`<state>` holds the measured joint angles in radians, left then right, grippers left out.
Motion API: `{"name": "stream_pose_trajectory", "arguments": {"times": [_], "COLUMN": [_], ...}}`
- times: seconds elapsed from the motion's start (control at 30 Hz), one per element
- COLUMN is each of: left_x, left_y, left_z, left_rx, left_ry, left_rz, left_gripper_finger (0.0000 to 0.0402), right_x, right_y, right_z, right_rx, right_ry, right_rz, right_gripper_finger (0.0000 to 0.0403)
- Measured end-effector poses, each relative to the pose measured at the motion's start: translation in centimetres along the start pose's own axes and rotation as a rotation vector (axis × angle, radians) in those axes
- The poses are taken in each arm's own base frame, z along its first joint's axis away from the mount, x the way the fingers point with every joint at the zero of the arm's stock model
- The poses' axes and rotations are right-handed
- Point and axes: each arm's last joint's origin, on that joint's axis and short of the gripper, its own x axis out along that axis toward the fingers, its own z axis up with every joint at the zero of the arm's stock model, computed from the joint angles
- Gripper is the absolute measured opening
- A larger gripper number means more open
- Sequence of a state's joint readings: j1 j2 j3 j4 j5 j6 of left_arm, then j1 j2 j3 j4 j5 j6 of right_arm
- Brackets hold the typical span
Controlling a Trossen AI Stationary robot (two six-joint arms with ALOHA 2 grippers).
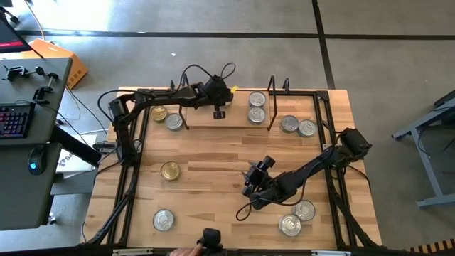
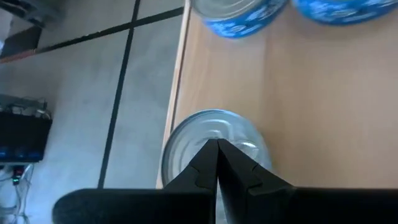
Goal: Stack canned seafood by type on shelf
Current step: Put the yellow blue tuna can on the shelf, then move the green tuna can to the middle of the table
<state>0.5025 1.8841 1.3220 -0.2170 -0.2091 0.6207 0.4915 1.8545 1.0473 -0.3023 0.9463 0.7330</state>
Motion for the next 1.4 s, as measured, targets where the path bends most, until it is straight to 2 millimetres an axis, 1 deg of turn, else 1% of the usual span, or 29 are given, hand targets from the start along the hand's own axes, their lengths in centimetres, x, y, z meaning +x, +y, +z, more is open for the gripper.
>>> {"name": "stream_pose_trajectory", "arguments": {"times": [0.13, 0.27, 0.43, 0.67, 0.9, 0.97, 1.03, 1.13, 1.2, 1.3, 1.4], "left_x": [1.5, 2.9, 3.9, 4.1, 3.9, 3.2, 2.0, -0.7, -3.0, -6.8, -10.6], "left_y": [0.5, 0.2, -0.2, -0.5, -0.4, -0.3, 0.0, 0.2, 0.0, -1.3, -3.9], "left_z": [-0.8, -1.6, -1.4, -0.9, -0.4, 0.1, 0.9, 2.1, 2.7, 2.9, 2.0], "left_rx": [0.012, 0.061, 0.098, 0.090, 0.087, 0.090, 0.088, 0.090, 0.075, 0.028, -0.027], "left_ry": [-0.001, 0.018, -0.006, -0.060, -0.081, -0.080, -0.085, -0.082, -0.097, -0.137, -0.169], "left_rz": [0.003, -0.008, -0.003, 0.006, 0.030, 0.059, 0.114, 0.169, 0.157, 0.086, -0.026], "left_gripper_finger": [0.0000, 0.0000, 0.0000, 0.0000, 0.0000, 0.0000, 0.0000, 0.0000, 0.0000, 0.0000, 0.0000], "right_x": [0.0, 0.0, 0.0, 0.0, 0.0, 0.0, 0.0, 0.1, 0.4, 1.0, 1.4], "right_y": [0.0, 0.0, 0.0, 0.0, 0.0, 0.0, 0.0, 0.0, -0.1, 0.1, 0.5], "right_z": [0.0, 0.0, 0.0, 0.0, 0.0, 0.0, 0.0, -0.1, -0.6, -1.5, -2.0], "right_rx": [0.000, -0.001, -0.003, -0.003, -0.003, -0.004, -0.003, 0.006, 0.018, 0.062, 0.111], "right_ry": [0.000, 0.001, 0.001, 0.002, 0.002, 0.002, 0.002, -0.013, -0.036, -0.062, -0.087], "right_rz": [0.000, -0.001, -0.001, -0.002, -0.002, -0.002, -0.002, -0.018, -0.038, -0.035, -0.007], "right_gripper_finger": [0.0220, 0.0220, 0.0220, 0.0220, 0.0220, 0.0220, 0.0220, 0.0220, 0.0220, 0.0220, 0.0220]}}
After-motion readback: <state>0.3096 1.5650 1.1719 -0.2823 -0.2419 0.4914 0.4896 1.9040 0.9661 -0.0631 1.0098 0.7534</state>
